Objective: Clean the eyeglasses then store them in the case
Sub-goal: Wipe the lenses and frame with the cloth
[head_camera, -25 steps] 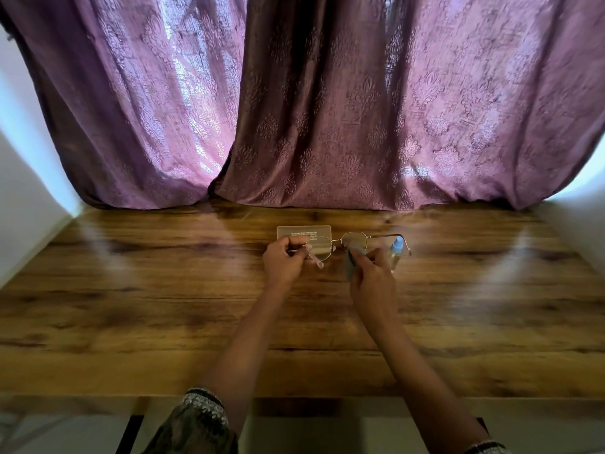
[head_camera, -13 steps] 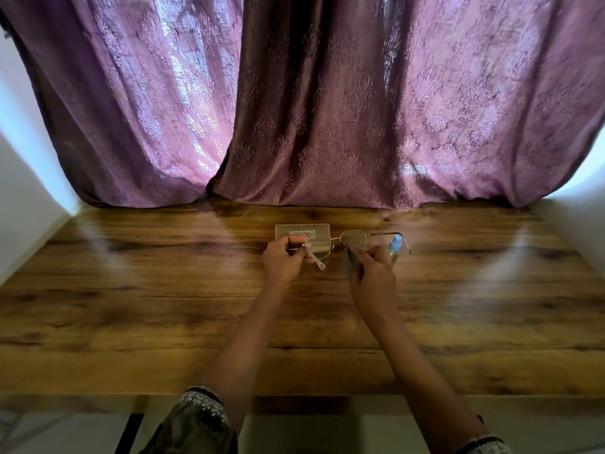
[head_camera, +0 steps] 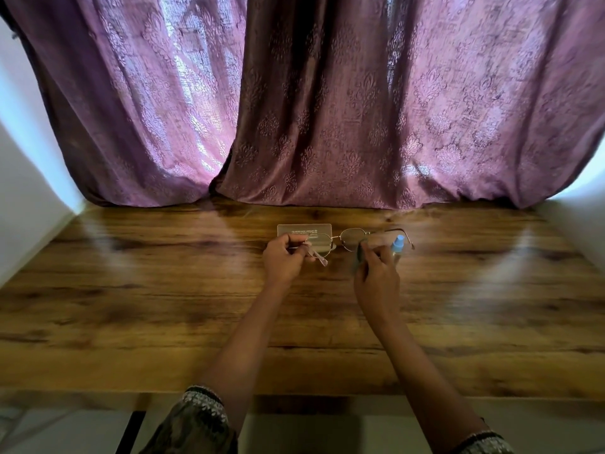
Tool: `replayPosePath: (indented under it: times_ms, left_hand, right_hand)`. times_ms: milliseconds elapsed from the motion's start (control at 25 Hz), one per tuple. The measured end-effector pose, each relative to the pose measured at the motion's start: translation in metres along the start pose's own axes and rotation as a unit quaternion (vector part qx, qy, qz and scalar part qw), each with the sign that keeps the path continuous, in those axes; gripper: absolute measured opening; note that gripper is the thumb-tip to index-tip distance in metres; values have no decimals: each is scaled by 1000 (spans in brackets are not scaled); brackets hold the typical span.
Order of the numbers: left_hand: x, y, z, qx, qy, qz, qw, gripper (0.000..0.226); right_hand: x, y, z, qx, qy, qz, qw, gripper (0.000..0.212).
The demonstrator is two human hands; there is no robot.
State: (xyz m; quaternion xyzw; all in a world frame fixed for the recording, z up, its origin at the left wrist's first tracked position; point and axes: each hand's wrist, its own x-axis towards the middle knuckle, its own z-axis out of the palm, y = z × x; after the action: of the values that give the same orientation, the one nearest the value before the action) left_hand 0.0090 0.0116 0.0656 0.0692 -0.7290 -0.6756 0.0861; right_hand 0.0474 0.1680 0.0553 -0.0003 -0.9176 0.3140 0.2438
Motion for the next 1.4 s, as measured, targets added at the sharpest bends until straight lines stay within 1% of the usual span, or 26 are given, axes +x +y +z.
replayPosePath:
  times_ms: [80,160,240,320,400,520,600,680,760,880,1000,1120,1200,1280,1400]
  left_hand:
    - [0,0,1,-7,-2,-9,1000,14]
    - [1,0,1,-6,-1,-7,1000,14]
    - [3,0,-1,-4,3,0,1000,15]
    - [4,-1,-4,-1,4,3,1000,16]
    - [5,-2,-5,-10,-2,4,1000,15]
    - [3,0,-4,-14,-14,1,1000,15]
    - [3,1,-3,-14,-12,2,1000,15]
    - [2,1,-5,-16,-4,2,1000,16]
    - [2,0,-7,-19,2,-1,1000,16]
    - [2,-2,-8,-23,-4,-6,1000,16]
    - [1,-1,-7,-23,-4,-6,1000,16]
    - [-1,1,-7,-20,3,2,1000,15]
    - [-2,1,-7,-21,4,-2,1000,16]
    - [-3,2,-8,-18,1,-6,1000,16]
    - [-4,3,-6,-18,-6,0,1000,16]
  right_hand:
    - [10,-3,2,-11,2,8,1000,44]
    - [14,-10,4,-9,-8,-10,1000,45]
    - [10,-12,6,12,-23,-31,999,42]
    - [3,-8,4,16,-15,-36,999,38]
    - [2,-5,1,5,1,-25,1000,36]
    - [15,-11,0,-6,-3,-1,1000,39]
    - [20,-19,2,20,-19,7,1000,40]
    - [16,-22,3,49,-28,-8,998,39]
    - [8,-20,1,60,-16,-21,998,36]
    - [7,-13,-3,40,6,11,999,38]
    - [15,-15,0,18,-11,21,1000,42]
    - [12,-20,4,53,-34,-5,998,39]
    - [7,-18,2,65,-15,-8,998,35]
    - [7,-15,-1,55,15,10,998,31]
    - [13,-17,0,41,23,26,999,36]
